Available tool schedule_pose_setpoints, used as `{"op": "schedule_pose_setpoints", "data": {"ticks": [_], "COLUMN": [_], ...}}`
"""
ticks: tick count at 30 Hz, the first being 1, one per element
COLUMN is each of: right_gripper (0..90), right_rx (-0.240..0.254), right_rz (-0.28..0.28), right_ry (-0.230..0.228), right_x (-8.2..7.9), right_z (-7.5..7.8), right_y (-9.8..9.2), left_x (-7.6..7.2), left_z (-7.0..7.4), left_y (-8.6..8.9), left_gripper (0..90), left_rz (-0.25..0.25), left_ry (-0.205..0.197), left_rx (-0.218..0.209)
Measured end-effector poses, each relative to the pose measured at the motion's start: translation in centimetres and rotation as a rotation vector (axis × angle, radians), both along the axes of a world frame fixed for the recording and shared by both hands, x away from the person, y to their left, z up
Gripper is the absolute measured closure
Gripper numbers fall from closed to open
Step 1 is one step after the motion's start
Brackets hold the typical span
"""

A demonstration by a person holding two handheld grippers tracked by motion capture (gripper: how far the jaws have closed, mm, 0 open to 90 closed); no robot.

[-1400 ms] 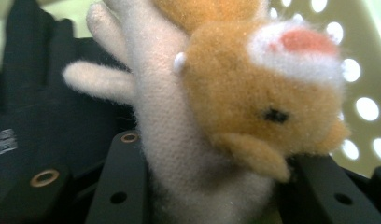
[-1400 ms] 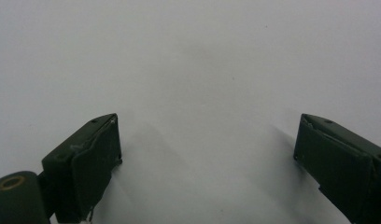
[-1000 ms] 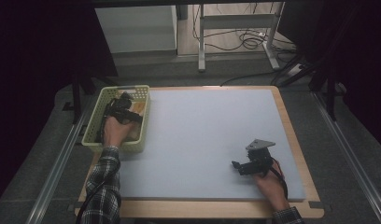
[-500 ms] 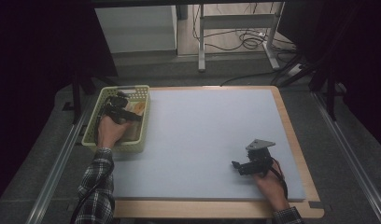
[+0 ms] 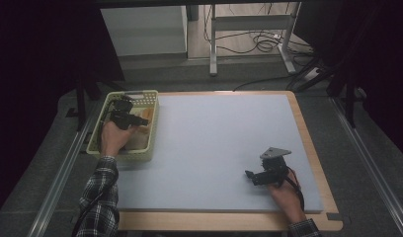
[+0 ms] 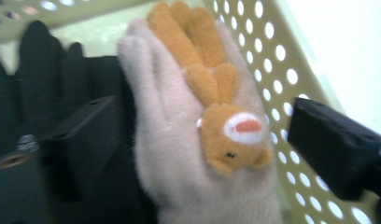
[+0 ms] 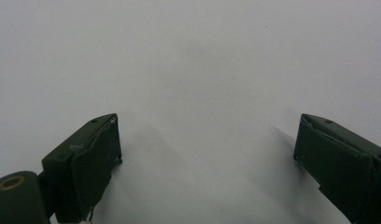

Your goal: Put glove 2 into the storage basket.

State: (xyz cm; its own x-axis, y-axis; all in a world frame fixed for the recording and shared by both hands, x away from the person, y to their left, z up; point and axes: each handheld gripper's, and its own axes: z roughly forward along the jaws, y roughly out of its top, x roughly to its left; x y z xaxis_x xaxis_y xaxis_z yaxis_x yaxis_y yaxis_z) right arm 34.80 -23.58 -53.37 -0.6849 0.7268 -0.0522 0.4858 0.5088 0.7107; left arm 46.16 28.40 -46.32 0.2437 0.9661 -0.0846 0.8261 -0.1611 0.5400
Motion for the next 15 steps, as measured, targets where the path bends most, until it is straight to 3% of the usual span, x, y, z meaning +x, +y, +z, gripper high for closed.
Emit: {"op": "schedule_pose_setpoints", "data": {"ticks": [2,4,5,7,8,12,15], "right_gripper": [7.0,7.0,7.0,7.1,7.1,7.1,7.1], "right_rx": [0.000,0.000,0.000,0.000,0.000,0.000,0.001], "right_rz": [0.000,0.000,0.000,0.000,0.000,0.000,0.000], "right_ry": [0.000,0.000,0.001,0.000,0.000,0.000,0.000], "right_x": [0.0,0.0,0.0,0.0,0.0,0.0,0.0], "right_z": [0.0,0.0,0.0,0.0,0.0,0.0,0.0], "right_y": [0.0,0.0,0.0,0.0,0.0,0.0,0.0], "left_x": [-0.1,0.0,0.2,0.5,0.7,1.1,0.9], "left_z": [-0.2,-1.0,-1.6,-2.3,-2.5,-2.4,-1.8], "left_y": [0.3,0.3,0.4,0.3,0.1,-0.5,-0.3], "left_gripper": [37.6,47.5,50.3,53.3,53.9,53.7,47.6], "left_rz": [-0.019,-0.035,-0.049,-0.052,-0.058,-0.057,-0.048], "left_ry": [0.028,0.082,0.102,0.120,0.129,0.137,0.104], "left_rx": [-0.039,-0.047,-0.070,-0.133,-0.137,-0.109,-0.072]}}
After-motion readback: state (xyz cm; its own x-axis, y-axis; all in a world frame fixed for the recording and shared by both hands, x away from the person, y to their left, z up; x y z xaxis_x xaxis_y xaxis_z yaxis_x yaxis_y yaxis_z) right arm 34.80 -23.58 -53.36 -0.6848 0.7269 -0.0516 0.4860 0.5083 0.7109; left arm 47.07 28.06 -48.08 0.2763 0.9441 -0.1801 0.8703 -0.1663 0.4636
